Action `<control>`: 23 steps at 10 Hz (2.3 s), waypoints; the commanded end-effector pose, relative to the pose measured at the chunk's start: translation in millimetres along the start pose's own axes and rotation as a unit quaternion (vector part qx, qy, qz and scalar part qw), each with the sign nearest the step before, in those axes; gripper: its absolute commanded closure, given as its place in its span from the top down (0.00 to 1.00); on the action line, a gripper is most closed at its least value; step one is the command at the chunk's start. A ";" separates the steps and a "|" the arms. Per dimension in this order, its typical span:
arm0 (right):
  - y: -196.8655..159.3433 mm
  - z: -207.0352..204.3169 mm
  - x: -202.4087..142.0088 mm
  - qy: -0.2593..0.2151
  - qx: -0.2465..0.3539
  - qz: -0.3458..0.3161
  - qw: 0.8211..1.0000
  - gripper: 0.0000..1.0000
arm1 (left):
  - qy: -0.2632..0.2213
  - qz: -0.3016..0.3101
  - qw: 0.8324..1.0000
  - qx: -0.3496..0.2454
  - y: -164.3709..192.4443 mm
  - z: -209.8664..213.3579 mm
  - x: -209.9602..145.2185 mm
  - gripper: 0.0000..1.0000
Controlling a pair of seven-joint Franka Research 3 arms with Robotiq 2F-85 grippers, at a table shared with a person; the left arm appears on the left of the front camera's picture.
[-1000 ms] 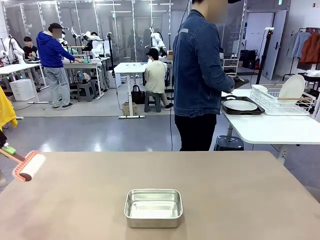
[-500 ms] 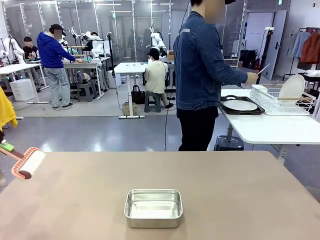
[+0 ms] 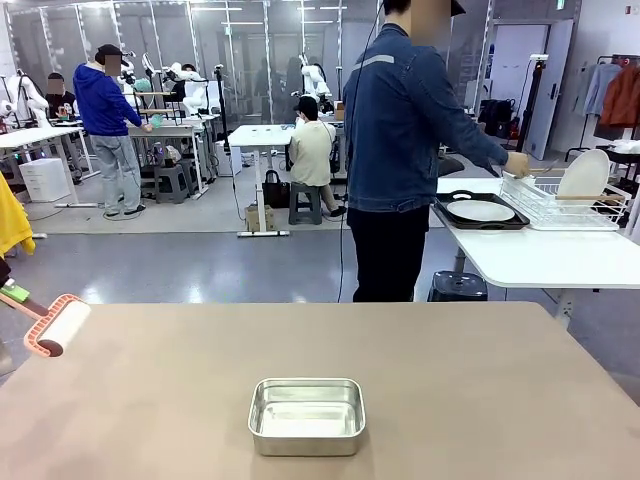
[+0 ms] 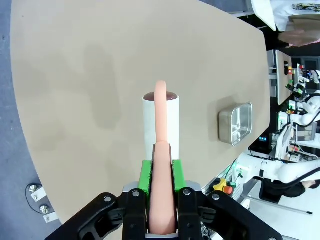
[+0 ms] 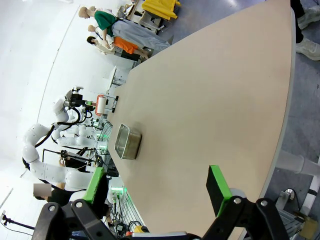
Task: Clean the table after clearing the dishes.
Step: Place the Lint Roller back on top of the Airtight Container.
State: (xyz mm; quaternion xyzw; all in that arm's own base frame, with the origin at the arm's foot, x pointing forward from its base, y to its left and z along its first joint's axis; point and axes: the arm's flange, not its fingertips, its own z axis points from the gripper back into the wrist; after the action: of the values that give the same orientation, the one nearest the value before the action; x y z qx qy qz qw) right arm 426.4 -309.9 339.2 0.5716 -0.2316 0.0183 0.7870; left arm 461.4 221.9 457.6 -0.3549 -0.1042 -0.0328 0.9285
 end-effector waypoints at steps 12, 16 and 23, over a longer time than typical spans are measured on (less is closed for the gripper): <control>3.6 -0.6 -1.9 0.000 0.004 0.005 1.000 1.00 | 0.208 -0.598 0.768 0.098 -421.9 -168.3 -19.2 0.20; 3.6 -0.6 -1.9 0.000 0.004 0.005 1.000 1.00 | 0.261 -0.667 0.693 0.079 -495.9 -268.4 -39.2 0.20; 3.6 -0.6 -1.9 0.000 0.004 0.005 1.000 1.00 | 0.306 -0.656 0.688 0.058 -480.5 -332.8 -46.4 0.20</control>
State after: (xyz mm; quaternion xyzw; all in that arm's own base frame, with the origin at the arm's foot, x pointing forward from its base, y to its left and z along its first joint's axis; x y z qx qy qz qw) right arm 426.7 -309.6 339.3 0.5719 -0.2313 0.0188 0.7868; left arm 413.1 -358.7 508.2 -0.1130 -0.0121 -0.7303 0.6736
